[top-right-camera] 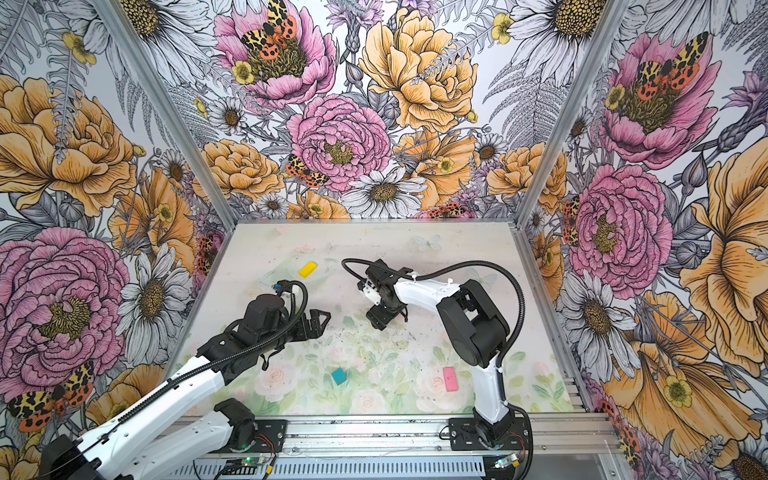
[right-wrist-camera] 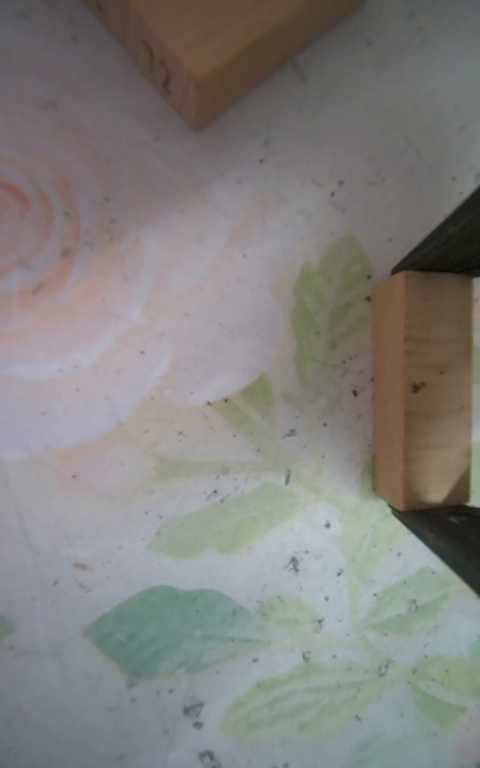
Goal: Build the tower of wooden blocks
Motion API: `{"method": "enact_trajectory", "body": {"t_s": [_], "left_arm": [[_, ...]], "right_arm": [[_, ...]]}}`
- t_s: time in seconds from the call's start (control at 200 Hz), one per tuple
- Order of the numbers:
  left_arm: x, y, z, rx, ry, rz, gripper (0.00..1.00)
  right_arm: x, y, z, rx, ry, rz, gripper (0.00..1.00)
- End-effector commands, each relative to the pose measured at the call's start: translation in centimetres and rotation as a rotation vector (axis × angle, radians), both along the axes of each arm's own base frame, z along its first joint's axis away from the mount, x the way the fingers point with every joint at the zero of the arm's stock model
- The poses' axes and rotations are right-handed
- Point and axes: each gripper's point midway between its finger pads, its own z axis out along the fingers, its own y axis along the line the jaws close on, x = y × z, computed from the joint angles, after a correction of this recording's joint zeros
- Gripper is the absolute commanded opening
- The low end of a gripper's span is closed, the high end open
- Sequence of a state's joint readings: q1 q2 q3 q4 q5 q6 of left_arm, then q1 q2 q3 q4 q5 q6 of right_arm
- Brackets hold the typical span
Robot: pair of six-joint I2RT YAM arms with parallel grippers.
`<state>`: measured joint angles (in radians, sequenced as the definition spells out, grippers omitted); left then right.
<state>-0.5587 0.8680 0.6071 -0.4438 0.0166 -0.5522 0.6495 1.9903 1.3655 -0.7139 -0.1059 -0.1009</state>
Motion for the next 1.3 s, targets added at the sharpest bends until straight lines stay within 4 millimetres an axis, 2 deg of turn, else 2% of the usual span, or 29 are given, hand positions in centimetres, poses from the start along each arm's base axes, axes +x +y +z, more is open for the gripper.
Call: {"method": "enact_trajectory", "body": {"t_s": [0.0, 0.15, 0.32, 0.715, 1.061, 1.296], "left_arm": [[0.1, 0.6, 0.1, -0.013, -0.007, 0.031, 0.99], [0.3, 1.2, 0.5, -0.009, -0.019, 0.062, 0.99], [0.7, 1.8, 1.1, 0.007, -0.031, 0.085, 0.99], [1.5, 1.7, 2.6, -0.009, -0.055, 0.104, 0.99], [2.1, 1.6, 3.2, -0.014, -0.071, 0.118, 0.99], [2.4, 1.3, 3.6, -0.018, -0.077, 0.116, 0.99]], "right_arm": [[-0.4, -0.4, -2.1, -0.044, 0.046, -0.061, 0.60], [-0.6, -0.5, -2.1, -0.041, 0.056, -0.110, 0.53], [0.0, -0.4, -0.8, -0.023, 0.016, -0.188, 0.45], [1.2, -0.5, 1.9, 0.016, -0.051, -0.366, 0.42], [3.2, 0.2, 5.0, 0.085, -0.119, -0.486, 0.40], [5.3, -0.1, 6.9, 0.091, -0.199, -0.543, 0.39]]}}
